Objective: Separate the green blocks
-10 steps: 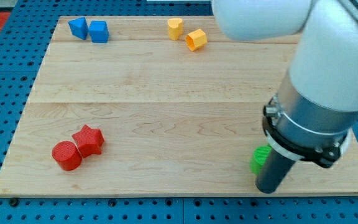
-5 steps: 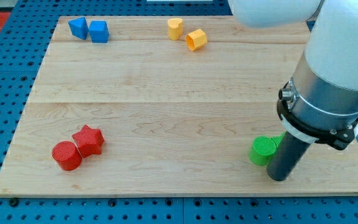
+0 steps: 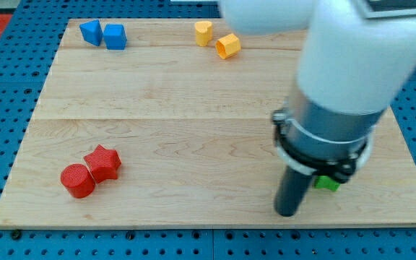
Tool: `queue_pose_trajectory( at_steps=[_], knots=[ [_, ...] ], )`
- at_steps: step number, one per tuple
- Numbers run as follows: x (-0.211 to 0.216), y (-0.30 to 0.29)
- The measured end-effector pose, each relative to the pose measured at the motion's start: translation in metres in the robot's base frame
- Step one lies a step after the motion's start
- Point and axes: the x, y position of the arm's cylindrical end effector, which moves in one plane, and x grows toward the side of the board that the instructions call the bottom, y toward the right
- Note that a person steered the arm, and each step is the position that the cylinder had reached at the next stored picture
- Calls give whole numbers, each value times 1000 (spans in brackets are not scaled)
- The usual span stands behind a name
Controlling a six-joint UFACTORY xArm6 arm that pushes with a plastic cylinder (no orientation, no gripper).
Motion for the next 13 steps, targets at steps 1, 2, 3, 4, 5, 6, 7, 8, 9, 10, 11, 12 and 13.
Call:
queue_pose_trajectory(
  at_steps=[1, 2, 3, 4, 5, 6, 7, 8, 9, 10, 11, 12, 13],
  knots=[
    [-3, 9],
    [-20, 38],
    [-30, 27],
    [-22, 20],
    [-31, 105],
    [-32, 121],
    [-21, 178],
    [-75, 243],
    [-124, 152],
    [-106, 99],
    [-85, 124],
    [-121, 133],
    [-214, 130]
  ],
)
